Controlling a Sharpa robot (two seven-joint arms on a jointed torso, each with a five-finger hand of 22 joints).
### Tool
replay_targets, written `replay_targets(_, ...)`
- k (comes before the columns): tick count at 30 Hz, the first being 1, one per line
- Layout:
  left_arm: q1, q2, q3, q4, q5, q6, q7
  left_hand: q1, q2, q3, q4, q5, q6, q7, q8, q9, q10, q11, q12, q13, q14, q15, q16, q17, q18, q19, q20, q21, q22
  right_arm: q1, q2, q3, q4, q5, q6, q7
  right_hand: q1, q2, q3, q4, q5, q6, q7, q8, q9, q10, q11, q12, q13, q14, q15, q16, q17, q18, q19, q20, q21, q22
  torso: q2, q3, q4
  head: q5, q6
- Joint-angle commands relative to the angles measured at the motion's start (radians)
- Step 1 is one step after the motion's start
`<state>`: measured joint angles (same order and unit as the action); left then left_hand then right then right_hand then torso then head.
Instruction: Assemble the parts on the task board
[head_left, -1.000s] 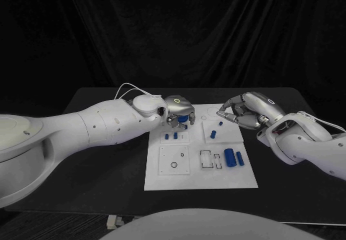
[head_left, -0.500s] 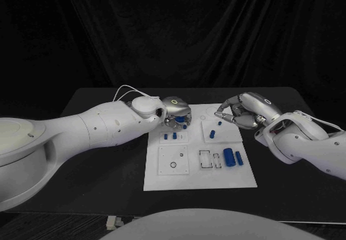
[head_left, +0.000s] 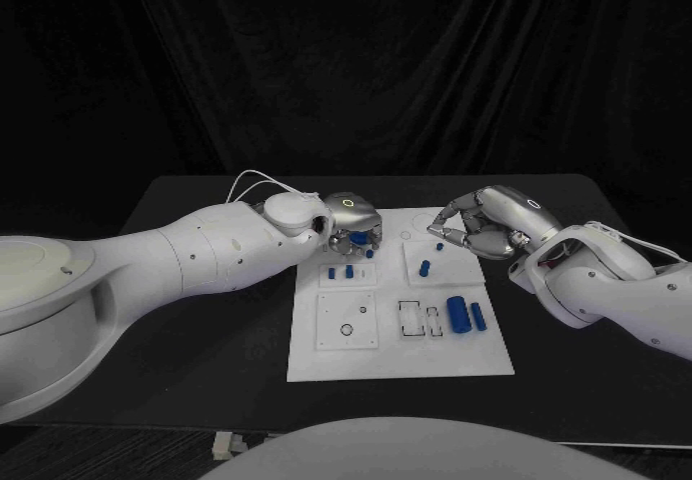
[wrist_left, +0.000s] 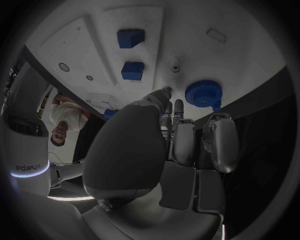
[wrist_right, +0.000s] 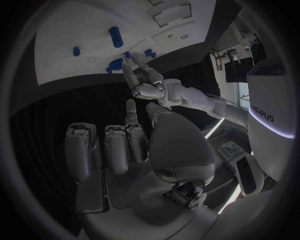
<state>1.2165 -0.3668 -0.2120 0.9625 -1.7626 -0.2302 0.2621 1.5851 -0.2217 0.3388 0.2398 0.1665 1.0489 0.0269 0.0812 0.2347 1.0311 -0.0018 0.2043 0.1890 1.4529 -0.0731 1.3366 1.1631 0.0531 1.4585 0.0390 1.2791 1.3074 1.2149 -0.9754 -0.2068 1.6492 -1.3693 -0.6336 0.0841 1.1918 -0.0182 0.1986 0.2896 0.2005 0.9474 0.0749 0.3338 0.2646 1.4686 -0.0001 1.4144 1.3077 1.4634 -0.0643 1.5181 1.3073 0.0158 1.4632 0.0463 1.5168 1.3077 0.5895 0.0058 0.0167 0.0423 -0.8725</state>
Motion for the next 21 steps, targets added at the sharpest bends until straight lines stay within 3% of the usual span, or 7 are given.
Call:
replay_targets(1,-0.002,0.004,0.001,0.0,0.0,-0.01,0.004,-0.006,0.008,0.005,-0.002,0.005,0.0,-0.002,0.002,0.002,0.013,-0.001,0.009,0.005,0.009,-0.001,0.008,0.005,0.01,-0.003,0.0,0.0,0.179,-0.003,0.001,0.001,-0.001,-0.001,0.011,-0.022,-0.004,0.001,-0.006,-0.001,-0.001,0.003,0.0,-0.006,-0.002,0.018,-0.005,-0.005,0.052,0.083,-0.005,-0.004,0.144,-0.001,0.082,-0.006,-0.001,0.243,0.0,0.0001,0.0001,0.002,0.0)
replay_targets(8,-0.003,0.007,0.001,-0.003,0.0,-0.006,0.005,-0.022,0.002,0.001,-0.001,-0.02,-0.016,-0.011,-0.007,0.001,0.021,0.003,0.015,0.016,0.006,0.001,0.008,0.0,0.01,-0.004,0.0,-0.005,0.178,-0.006,0.001,0.001,-0.001,-0.001,0.016,-0.025,-0.002,0.002,-0.005,-0.002,0.004,0.002,0.0,-0.007,-0.003,0.018,-0.005,-0.006,0.051,0.083,-0.005,-0.005,0.144,0.0,0.081,-0.006,-0.001,0.243,0.0,0.0002,0.0001,0.005,0.0)
replay_targets(21,-0.009,0.016,0.001,-0.011,0.0,0.0,0.009,-0.025,0.002,0.002,-0.004,-0.025,-0.042,-0.025,-0.017,-0.003,0.024,0.006,0.019,0.027,0.001,0.004,0.005,-0.008,0.011,-0.006,0.002,-0.012,0.177,-0.006,-0.006,0.001,0.001,-0.001,0.02,-0.028,0.001,0.001,-0.004,-0.003,0.008,0.002,0.0,-0.007,-0.003,0.017,-0.005,-0.008,0.049,0.082,-0.005,-0.006,0.141,0.0,0.081,-0.006,-0.003,0.242,0.0,0.0001,-0.0002,-0.005,0.0)
